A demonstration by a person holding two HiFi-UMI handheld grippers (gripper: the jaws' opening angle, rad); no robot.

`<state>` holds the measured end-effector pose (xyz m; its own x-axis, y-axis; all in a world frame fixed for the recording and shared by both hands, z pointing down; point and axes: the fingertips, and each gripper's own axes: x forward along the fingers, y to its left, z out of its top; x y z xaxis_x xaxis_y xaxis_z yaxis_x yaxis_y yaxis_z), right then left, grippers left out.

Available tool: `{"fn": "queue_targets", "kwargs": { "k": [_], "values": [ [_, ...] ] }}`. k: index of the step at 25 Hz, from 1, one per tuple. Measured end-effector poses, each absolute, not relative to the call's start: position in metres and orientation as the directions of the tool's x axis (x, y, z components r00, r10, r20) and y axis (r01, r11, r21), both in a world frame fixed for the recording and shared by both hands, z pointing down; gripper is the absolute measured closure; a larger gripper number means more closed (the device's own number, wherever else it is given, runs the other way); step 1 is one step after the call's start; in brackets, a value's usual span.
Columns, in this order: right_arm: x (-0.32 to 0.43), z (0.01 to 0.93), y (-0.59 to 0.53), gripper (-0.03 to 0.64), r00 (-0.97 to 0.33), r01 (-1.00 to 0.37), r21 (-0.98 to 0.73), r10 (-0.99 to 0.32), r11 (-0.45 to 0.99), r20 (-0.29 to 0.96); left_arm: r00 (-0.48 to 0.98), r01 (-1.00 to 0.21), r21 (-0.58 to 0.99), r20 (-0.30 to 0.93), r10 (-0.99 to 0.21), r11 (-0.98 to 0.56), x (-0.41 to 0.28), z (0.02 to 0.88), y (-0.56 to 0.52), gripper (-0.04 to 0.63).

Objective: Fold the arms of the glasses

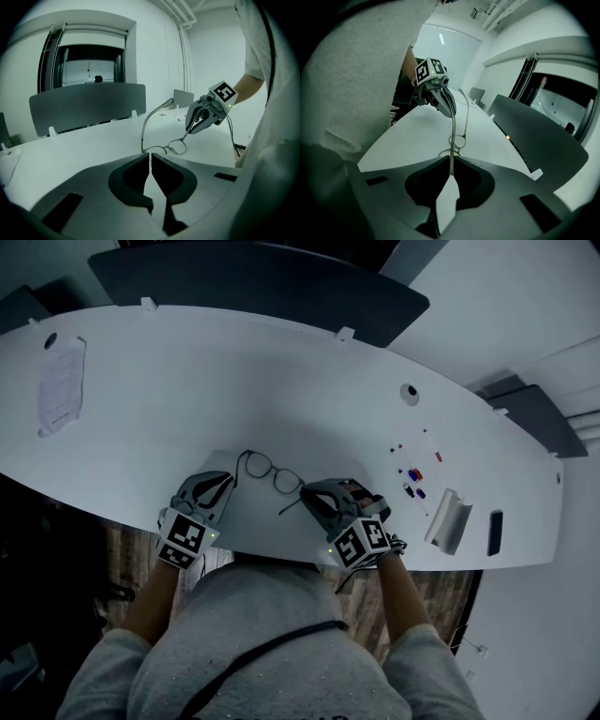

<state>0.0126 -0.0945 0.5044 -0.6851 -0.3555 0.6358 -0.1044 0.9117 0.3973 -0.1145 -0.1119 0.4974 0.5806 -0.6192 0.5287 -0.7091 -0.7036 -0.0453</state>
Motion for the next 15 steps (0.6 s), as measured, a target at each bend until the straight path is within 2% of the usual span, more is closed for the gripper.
{"fn": "queue_targets", "kwargs": {
  "k": [7, 8, 10, 15],
  "values": [
    [0.028, 0.512, -0.091, 0.578, -0.675, -0.023, 0.245, -0.196, 0.969, 0.712, 0.584, -0.709, -0.046, 0.521, -0.623, -0.704, -0.113, 0.497, -0.116, 0.576],
    [0.03, 0.513, -0.092, 0.578, -0.67, -0.019, 0.229, -0.182, 0.973, 0.719, 0.588, -0.705, -0.044, 0.521, -0.619, -0.707, -0.112, 0.497, -0.117, 0.554],
    [0.032, 0.513, -0.096, 0.577, -0.662, -0.013, 0.215, -0.17, 0.976, 0.73, 0.605, -0.691, -0.033, 0.521, -0.602, -0.722, -0.106, 0.497, -0.118, 0.464],
    [0.038, 0.515, -0.109, 0.575, -0.651, -0.061, 0.216, -0.203, 0.975, 0.732, 0.646, -0.64, -0.043, 0.511, -0.567, -0.767, -0.091, 0.493, -0.114, 0.445]
  ]
}}
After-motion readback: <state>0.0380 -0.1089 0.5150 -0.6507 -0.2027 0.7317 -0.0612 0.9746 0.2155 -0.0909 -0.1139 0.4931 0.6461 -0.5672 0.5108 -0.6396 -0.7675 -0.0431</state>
